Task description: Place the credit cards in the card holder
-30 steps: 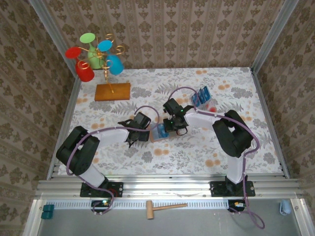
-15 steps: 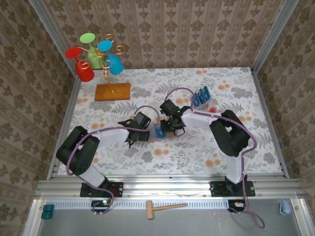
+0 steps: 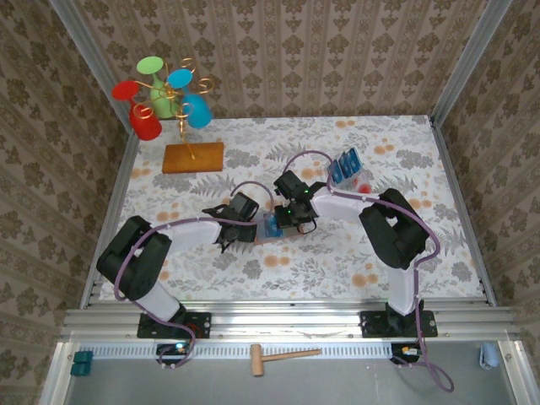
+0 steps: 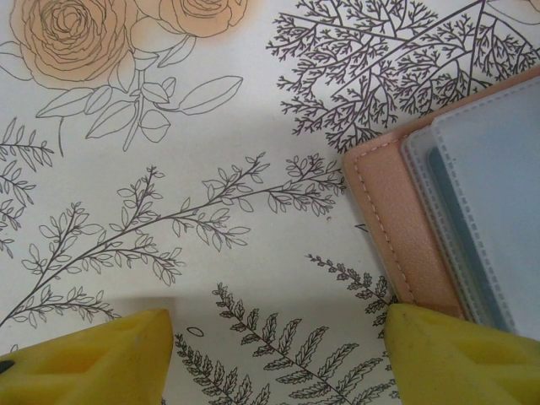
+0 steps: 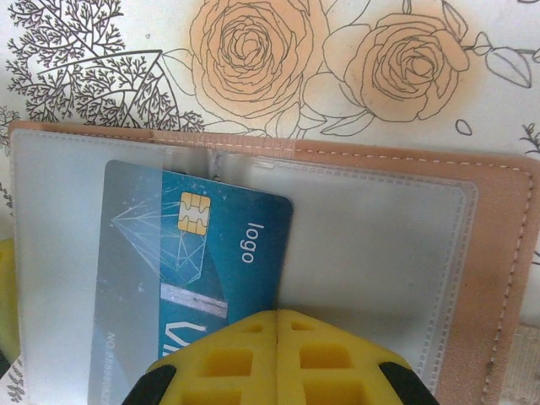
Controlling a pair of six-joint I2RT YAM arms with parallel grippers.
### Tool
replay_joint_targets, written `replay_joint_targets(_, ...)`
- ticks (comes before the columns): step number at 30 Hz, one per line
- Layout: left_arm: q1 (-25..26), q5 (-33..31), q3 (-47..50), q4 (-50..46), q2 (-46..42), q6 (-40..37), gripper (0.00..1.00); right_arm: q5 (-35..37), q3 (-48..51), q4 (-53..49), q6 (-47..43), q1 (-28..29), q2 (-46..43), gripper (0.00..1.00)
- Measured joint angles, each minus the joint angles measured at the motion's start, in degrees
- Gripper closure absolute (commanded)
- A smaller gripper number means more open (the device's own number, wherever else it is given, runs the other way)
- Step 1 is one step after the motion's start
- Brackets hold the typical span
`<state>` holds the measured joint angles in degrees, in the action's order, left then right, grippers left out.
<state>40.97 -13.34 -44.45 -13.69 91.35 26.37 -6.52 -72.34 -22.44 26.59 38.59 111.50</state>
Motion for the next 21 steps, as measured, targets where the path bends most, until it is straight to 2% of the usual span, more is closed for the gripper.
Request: replay_joint_targets(21, 0.00, 0.02, 0.00, 0.02, 0.00, 0.00, 0.31, -4.39, -2.25, 2.82, 2.34, 0.96, 0.76, 1.00)
